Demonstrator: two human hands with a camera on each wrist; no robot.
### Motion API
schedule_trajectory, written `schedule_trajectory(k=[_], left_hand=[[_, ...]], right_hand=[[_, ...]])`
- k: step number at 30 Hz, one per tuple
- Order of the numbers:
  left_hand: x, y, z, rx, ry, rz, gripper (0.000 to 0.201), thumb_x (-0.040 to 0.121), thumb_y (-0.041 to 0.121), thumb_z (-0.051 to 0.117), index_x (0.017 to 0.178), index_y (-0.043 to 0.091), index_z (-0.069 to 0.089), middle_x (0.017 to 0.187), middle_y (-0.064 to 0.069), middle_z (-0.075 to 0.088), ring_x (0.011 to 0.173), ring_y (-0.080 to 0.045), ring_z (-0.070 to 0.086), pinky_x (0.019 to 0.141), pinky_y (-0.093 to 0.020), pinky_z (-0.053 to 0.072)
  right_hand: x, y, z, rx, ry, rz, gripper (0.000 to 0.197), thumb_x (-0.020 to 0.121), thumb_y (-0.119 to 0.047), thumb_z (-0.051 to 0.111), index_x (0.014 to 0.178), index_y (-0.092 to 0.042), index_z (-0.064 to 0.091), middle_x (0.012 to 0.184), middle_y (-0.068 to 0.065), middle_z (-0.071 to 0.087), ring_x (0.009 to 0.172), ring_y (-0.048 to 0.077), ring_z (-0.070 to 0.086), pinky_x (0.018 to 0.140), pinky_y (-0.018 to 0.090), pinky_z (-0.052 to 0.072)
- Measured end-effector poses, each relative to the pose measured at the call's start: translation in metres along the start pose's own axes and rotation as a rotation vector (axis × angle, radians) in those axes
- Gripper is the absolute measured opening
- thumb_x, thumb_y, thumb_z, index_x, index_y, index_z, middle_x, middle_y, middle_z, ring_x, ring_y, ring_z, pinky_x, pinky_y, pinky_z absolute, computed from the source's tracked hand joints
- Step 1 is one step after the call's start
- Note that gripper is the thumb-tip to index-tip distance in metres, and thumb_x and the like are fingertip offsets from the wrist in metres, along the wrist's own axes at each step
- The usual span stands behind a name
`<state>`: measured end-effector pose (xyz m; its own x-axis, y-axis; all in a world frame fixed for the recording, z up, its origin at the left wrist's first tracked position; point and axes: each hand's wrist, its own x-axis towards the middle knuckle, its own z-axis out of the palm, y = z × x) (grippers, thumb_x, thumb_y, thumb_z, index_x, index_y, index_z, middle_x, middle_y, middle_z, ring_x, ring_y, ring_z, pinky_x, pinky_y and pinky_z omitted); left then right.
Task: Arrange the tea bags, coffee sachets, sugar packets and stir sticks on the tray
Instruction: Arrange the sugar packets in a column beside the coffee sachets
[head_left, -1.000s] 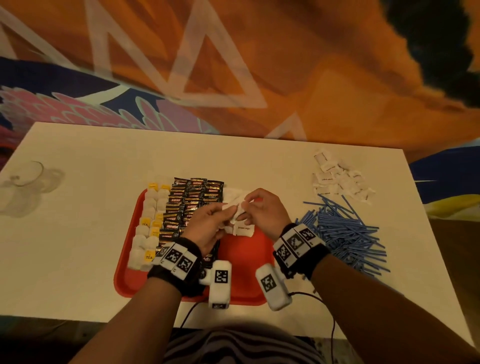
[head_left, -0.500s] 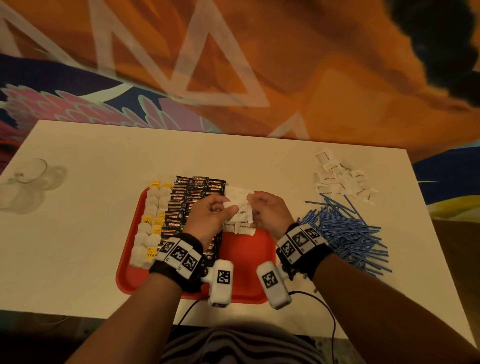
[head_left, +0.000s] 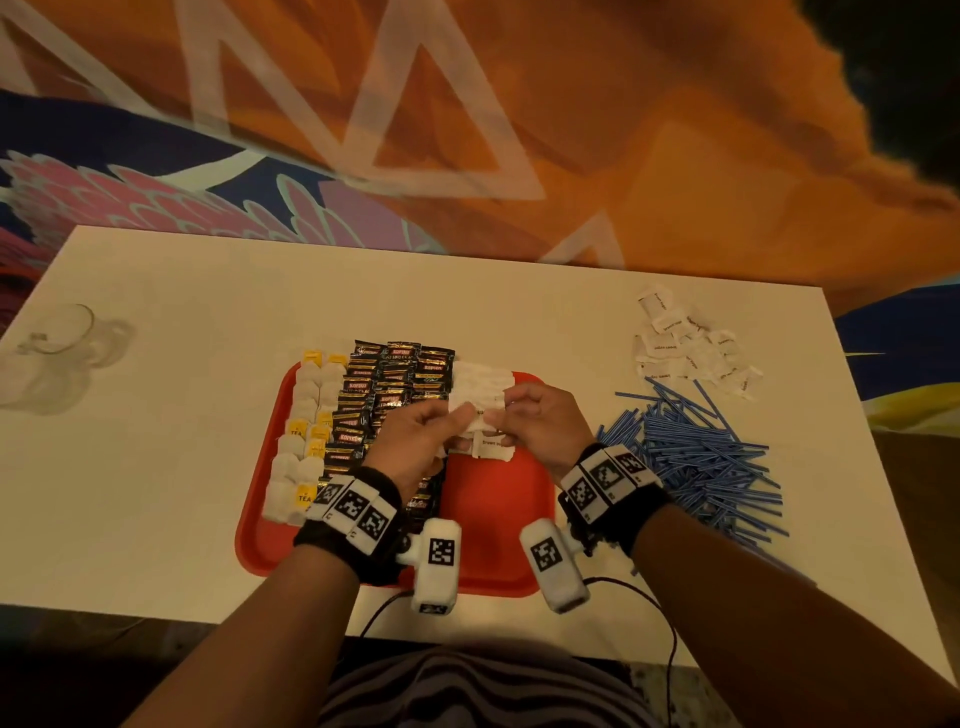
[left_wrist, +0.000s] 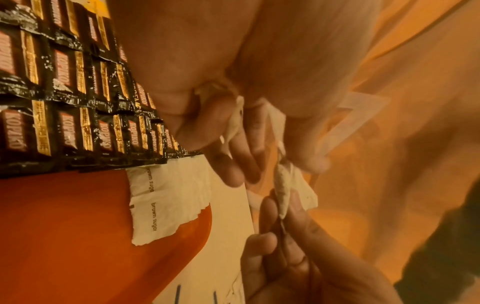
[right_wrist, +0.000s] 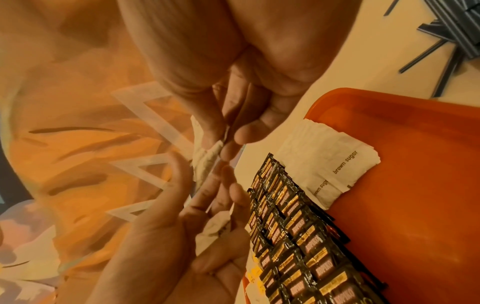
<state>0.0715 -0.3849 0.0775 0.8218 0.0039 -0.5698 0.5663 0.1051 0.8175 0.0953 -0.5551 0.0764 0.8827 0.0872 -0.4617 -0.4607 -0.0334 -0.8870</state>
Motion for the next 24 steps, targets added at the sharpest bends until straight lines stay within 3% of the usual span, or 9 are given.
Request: schedule_trajectory(k=[3, 7, 9, 13, 17, 22, 24], left_hand=[[0.000, -0.006, -0.001, 0.052, -0.004, 0.043, 0.020, 0.088, 0.015, 0.072, 0.105, 0.004, 0.072, 0.072, 0.000, 0.070, 0.061, -0.009, 0.061, 0.051, -0.025, 0.036], [-0.003, -0.008, -0.002, 0.046, 0.045, 0.083, 0.013, 0.088, 0.010, 0.072, 0.099, 0.002, 0.073, 0.060, 0.005, 0.064, 0.047, -0.005, 0.050, 0.040, -0.018, 0.034], [-0.002, -0.011, -0.005, 0.041, 0.114, 0.091, 0.007, 0.089, 0.010, 0.072, 0.095, 0.007, 0.074, 0.062, 0.002, 0.064, 0.045, -0.003, 0.050, 0.038, -0.016, 0.034], [0.000, -0.019, -0.019, -0.009, 0.250, 0.056, 0.005, 0.091, 0.014, 0.070, 0.091, 0.016, 0.074, 0.076, 0.000, 0.072, 0.064, -0.010, 0.062, 0.044, -0.018, 0.040], [-0.003, -0.023, -0.034, -0.007, 0.262, 0.035, 0.005, 0.092, 0.016, 0.069, 0.094, 0.013, 0.072, 0.074, 0.002, 0.070, 0.059, -0.008, 0.060, 0.045, -0.020, 0.040], [-0.010, -0.030, -0.054, -0.005, 0.279, -0.005, 0.006, 0.095, 0.017, 0.066, 0.093, 0.014, 0.071, 0.075, 0.002, 0.069, 0.061, -0.010, 0.058, 0.045, -0.020, 0.037], [-0.013, -0.032, -0.061, 0.005, 0.275, -0.015, 0.007, 0.095, 0.017, 0.065, 0.095, 0.013, 0.071, 0.079, 0.000, 0.069, 0.063, -0.010, 0.058, 0.045, -0.019, 0.038]], right_hand=[[-0.002, 0.002, 0.002, 0.070, -0.069, 0.083, 0.023, 0.081, -0.005, 0.076, 0.101, -0.004, 0.064, 0.087, 0.012, 0.072, 0.069, 0.018, 0.068, 0.059, 0.026, 0.053], [-0.004, 0.007, 0.004, 0.055, -0.124, 0.132, 0.008, 0.085, -0.005, 0.072, 0.090, -0.007, 0.067, 0.083, 0.009, 0.073, 0.068, 0.017, 0.070, 0.056, 0.021, 0.051], [-0.001, 0.014, 0.003, 0.035, -0.091, 0.135, 0.008, 0.085, -0.005, 0.072, 0.090, -0.007, 0.066, 0.083, 0.009, 0.073, 0.068, 0.016, 0.070, 0.054, 0.020, 0.051], [0.008, 0.040, -0.009, -0.058, 0.062, 0.174, 0.013, 0.083, -0.009, 0.075, 0.092, -0.013, 0.067, 0.096, 0.012, 0.074, 0.079, 0.020, 0.073, 0.063, 0.026, 0.055], [0.012, 0.065, -0.018, -0.141, 0.103, 0.267, 0.026, 0.083, -0.009, 0.075, 0.108, -0.006, 0.067, 0.093, 0.007, 0.073, 0.074, 0.015, 0.071, 0.058, 0.020, 0.055], [0.021, 0.081, -0.002, -0.252, 0.093, 0.325, 0.043, 0.085, -0.013, 0.074, 0.123, -0.003, 0.059, 0.102, 0.006, 0.070, 0.073, 0.011, 0.070, 0.060, 0.019, 0.054], [0.025, 0.082, 0.006, -0.283, 0.097, 0.334, 0.044, 0.087, -0.014, 0.073, 0.126, -0.004, 0.056, 0.095, 0.003, 0.067, 0.072, 0.010, 0.068, 0.061, 0.019, 0.054]])
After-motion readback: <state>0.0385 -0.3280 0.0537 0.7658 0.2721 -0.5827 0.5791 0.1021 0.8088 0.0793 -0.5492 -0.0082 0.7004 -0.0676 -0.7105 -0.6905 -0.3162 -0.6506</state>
